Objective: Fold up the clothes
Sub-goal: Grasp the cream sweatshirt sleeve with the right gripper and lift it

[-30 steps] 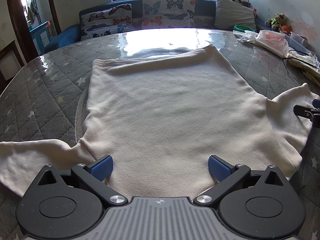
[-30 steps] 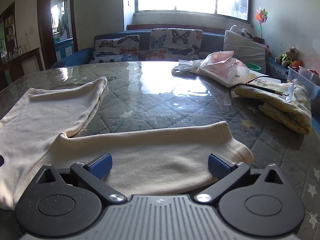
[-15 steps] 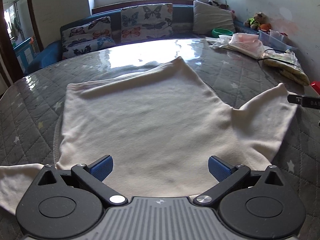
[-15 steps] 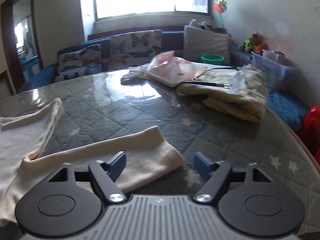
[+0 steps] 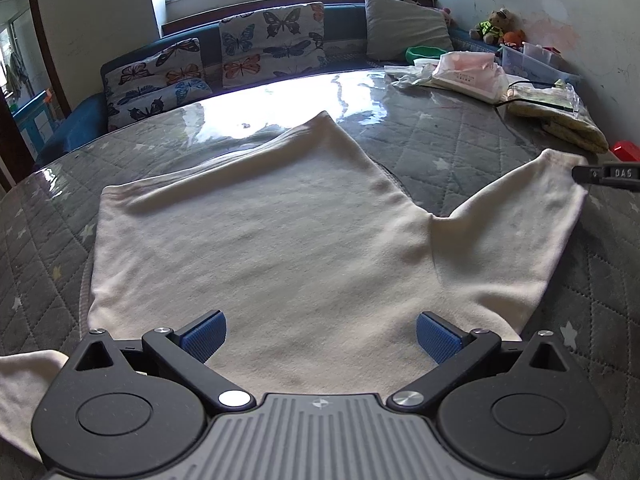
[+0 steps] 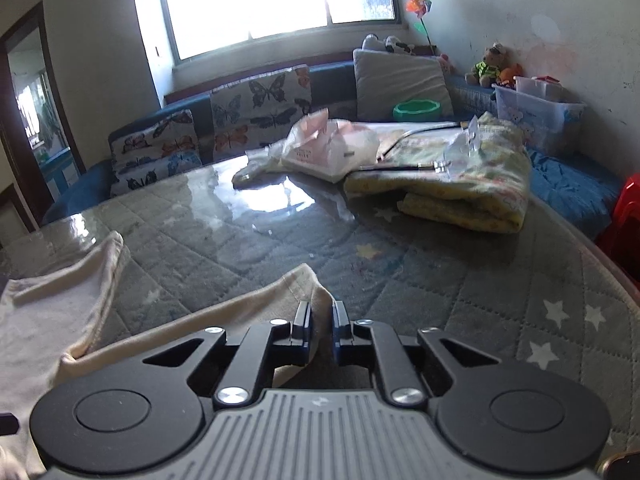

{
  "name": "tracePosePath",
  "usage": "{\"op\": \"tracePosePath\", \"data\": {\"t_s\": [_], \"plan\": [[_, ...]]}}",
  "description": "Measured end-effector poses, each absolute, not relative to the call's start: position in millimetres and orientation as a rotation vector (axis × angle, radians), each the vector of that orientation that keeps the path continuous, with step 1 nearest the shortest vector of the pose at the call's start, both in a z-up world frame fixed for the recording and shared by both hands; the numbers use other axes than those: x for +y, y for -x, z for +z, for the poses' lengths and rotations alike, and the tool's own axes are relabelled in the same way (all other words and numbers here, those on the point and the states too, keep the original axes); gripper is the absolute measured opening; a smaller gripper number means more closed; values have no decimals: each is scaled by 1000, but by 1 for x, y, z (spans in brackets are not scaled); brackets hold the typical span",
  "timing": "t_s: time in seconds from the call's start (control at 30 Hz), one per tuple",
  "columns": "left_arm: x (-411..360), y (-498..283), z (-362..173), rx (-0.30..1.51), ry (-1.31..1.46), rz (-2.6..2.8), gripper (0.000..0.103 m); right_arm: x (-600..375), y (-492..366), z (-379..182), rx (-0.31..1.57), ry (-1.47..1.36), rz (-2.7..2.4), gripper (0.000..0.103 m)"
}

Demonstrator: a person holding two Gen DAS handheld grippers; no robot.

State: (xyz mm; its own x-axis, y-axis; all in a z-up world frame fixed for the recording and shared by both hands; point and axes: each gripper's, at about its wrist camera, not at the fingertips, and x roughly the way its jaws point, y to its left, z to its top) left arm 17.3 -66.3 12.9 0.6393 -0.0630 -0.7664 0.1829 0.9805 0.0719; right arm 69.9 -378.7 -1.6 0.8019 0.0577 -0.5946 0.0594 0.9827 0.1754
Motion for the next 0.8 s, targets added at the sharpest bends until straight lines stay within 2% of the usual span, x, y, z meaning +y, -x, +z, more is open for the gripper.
{"op": "tracePosePath", "data": {"t_s": [0.5, 0.8], "plan": [[-79, -28, 1, 876, -153, -157, 103, -342, -46, 79, 495, -249, 203, 9], [-33, -11, 19, 834, -80, -130, 103, -289, -31, 120, 444, -252, 376, 9]]}}
